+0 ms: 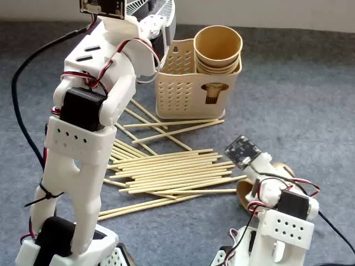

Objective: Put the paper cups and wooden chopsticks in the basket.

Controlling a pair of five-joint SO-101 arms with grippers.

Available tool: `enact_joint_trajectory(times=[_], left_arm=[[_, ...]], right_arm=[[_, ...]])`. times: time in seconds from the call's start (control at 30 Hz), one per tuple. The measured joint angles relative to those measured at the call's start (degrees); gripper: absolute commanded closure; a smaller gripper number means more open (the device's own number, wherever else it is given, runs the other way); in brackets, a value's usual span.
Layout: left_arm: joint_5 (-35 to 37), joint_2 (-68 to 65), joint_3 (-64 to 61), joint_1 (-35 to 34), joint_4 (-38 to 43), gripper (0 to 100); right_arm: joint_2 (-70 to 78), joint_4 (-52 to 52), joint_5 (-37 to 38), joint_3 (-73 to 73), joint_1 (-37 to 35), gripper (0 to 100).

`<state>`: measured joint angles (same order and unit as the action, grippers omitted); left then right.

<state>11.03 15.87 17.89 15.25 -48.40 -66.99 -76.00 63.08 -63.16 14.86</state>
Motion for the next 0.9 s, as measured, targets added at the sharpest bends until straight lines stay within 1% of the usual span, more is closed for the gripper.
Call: enact_joint_trajectory(times=[0.07, 0.2, 0.37, 0.47, 0.6, 0.9], left_arm=[[0.0, 0.0, 0.0, 0.1, 0.0, 89], [0.0, 0.0, 0.0, 0.0, 0.0, 89], [0.0, 0.0, 0.0, 0.0, 0.0, 89], [0.0, 0.0, 0.0, 0.0, 0.0, 89], [0.0, 0.0, 0.0, 0.0, 0.0, 89], [0.0, 0.0, 0.0, 0.0, 0.0, 89]], right_arm=[[0.0, 0.7, 0.0, 0.0, 1.8, 84.0], [0.0, 1.5, 0.0, 0.0, 2.1, 99.5], [-0.7, 4.0, 0.2, 0.6, 2.6, 99.2], [-0.5, 3.9, -1.8, 3.0, 3.8, 99.2], [0.0, 3.7, -6.8, 9.0, 4.6, 99.2], [0.0, 3.6, -21.0, 23.4, 4.2, 99.2]])
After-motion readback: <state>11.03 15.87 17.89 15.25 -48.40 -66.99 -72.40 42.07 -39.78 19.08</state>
